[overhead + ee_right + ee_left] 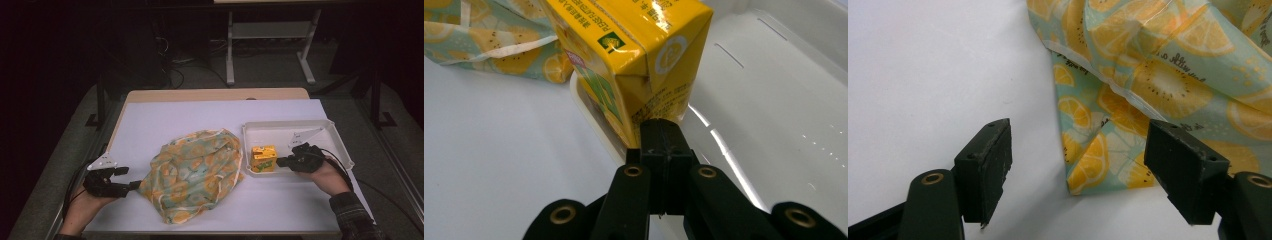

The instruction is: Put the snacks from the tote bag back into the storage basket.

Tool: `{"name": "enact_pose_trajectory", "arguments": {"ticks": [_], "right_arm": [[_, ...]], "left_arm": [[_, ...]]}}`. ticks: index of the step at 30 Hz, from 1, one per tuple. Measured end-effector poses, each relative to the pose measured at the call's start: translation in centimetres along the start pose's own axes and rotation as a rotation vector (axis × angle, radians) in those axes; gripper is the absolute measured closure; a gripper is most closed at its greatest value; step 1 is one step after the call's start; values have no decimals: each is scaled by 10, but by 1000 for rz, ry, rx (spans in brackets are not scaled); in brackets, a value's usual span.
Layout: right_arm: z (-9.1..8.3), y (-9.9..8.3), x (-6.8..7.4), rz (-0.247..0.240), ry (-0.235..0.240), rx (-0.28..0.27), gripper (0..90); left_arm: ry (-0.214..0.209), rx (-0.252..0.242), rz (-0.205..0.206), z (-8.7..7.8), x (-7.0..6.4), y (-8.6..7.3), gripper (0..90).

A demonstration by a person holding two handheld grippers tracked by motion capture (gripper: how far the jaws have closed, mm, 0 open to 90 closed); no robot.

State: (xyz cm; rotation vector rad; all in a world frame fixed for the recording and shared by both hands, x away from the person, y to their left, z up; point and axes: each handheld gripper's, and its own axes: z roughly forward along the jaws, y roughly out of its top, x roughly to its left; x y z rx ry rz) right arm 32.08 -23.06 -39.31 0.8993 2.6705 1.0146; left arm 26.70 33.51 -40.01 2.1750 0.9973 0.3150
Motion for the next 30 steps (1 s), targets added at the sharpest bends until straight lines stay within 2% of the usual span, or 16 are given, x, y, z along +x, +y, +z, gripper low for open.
{"name": "enact_pose_trajectory", "arguments": {"ticks": [12,18,21,22,23,26,27,29,30], "right_arm": [[-2,-2,4,-5,12,10,898],[-3,-2,5,-6,-2,1,892],[-5,-3,4,2,-30,-5,815],[-5,-3,4,2,-30,-5,815],[-7,-4,5,21,-48,-13,737],[-10,-7,7,38,-80,-17,640],[-10,-7,7,38,-80,-17,640],[-12,-10,8,51,-99,-18,572],[-14,-13,9,70,-108,-23,504]], "left_arm": [[-3,6,3,0,0,0,268],[0,13,9,1,0,0,264],[-3,22,18,3,0,0,261],[-3,22,18,3,0,0,260],[-2,26,25,4,-1,0,258],[-5,29,30,5,-1,0,255],[-6,31,28,5,-2,0,255],[-8,33,26,5,-2,-1,254],[-9,30,25,4,-2,-1,251]]}}
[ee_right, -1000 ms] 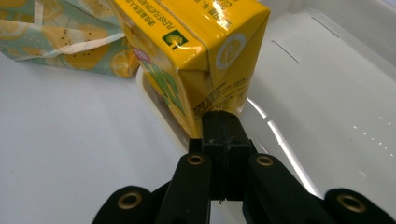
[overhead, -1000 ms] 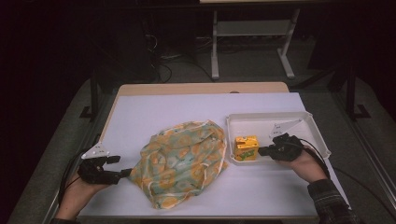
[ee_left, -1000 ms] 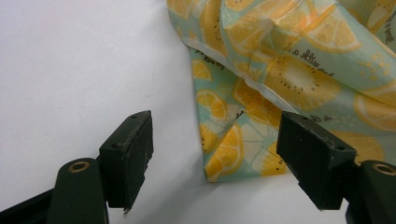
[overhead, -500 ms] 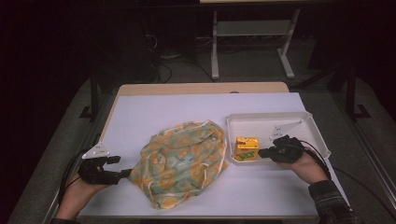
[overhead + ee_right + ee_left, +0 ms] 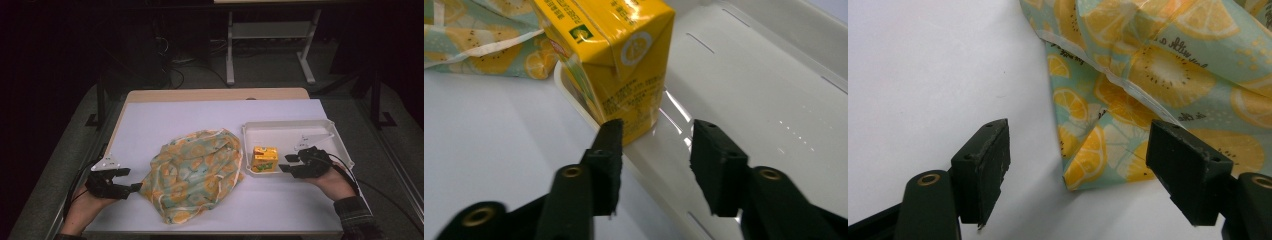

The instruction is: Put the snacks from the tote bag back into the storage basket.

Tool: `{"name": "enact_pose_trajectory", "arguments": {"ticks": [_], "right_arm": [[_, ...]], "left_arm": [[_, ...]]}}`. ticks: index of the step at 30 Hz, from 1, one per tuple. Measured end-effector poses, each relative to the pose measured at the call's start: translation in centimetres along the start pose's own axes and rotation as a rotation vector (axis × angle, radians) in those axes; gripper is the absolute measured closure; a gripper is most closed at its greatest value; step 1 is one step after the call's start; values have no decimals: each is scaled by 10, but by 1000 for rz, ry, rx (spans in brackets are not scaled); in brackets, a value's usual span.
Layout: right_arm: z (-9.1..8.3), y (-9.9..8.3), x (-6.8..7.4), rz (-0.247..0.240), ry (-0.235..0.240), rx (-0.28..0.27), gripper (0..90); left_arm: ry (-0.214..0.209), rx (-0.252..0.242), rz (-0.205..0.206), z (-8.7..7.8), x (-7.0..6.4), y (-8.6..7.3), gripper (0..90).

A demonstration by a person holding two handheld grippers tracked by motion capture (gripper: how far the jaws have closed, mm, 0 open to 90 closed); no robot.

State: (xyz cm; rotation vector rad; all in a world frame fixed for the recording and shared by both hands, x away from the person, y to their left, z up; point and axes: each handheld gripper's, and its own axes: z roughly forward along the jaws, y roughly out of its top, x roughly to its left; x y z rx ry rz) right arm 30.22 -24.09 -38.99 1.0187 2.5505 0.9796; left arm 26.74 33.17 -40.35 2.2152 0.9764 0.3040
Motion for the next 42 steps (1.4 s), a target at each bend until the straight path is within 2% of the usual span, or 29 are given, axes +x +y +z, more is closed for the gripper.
{"name": "enact_pose_trajectory", "arguments": {"ticks": [3,7,12,22,29,35,42], "right_arm": [[-2,-3,1,6,-8,0,457],[-7,-8,3,16,-39,-14,344],[-11,-15,7,42,-61,-35,280],[-15,-34,21,76,-112,-58,219],[-14,-51,27,102,-160,-47,158],[-16,-64,28,106,-207,-47,136],[-16,-78,24,125,-229,-33,131]], "left_arm": [[3,-3,0,0,0,0,241],[10,-4,6,-1,0,0,194],[8,2,12,0,-1,-3,172],[4,8,17,-2,-3,-12,172],[2,5,17,-4,-3,-19,172],[6,5,12,-4,-3,-23,173],[8,11,13,-3,-4,-26,173]]}}
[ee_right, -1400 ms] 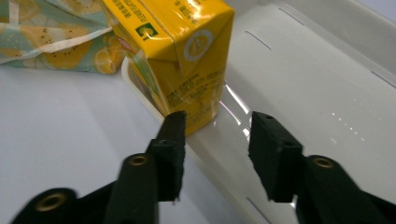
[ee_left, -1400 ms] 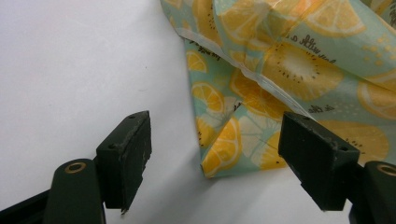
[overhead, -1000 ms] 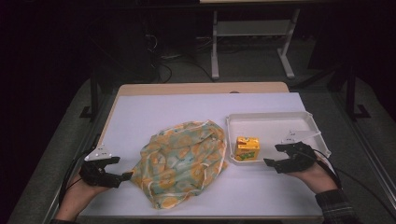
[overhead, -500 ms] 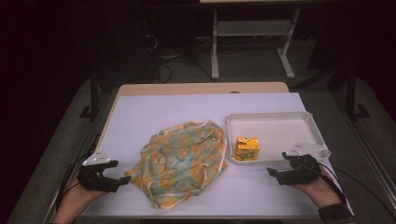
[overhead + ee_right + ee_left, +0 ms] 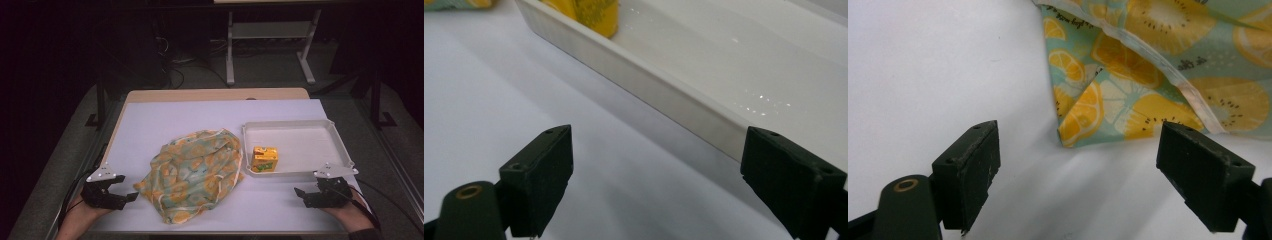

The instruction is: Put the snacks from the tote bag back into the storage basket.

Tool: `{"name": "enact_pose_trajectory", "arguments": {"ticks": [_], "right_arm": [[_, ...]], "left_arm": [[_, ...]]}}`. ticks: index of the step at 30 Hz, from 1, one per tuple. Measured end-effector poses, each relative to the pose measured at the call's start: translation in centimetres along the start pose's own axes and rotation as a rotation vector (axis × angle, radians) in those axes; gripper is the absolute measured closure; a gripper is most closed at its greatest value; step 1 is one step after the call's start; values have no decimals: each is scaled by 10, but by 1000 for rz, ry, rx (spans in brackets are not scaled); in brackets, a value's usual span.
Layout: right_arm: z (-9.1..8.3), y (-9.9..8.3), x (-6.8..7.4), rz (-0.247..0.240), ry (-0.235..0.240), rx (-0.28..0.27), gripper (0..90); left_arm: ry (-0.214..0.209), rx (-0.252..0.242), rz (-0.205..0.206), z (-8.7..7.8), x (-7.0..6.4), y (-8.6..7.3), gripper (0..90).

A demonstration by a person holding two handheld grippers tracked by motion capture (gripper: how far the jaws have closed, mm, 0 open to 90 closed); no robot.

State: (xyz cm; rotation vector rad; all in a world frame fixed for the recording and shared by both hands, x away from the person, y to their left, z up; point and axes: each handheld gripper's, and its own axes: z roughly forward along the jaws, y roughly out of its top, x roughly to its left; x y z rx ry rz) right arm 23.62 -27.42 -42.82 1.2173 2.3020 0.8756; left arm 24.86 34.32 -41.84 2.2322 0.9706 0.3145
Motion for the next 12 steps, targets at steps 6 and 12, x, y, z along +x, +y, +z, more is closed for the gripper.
{"name": "enact_pose_trajectory", "arguments": {"ticks": [6,12], "right_arm": [[1,-1,-2,-4,-5,-3,129],[0,0,-2,-10,-12,-7,127]], "left_arm": [[-2,4,4,2,0,0,173],[0,3,8,2,0,0,173]]}}
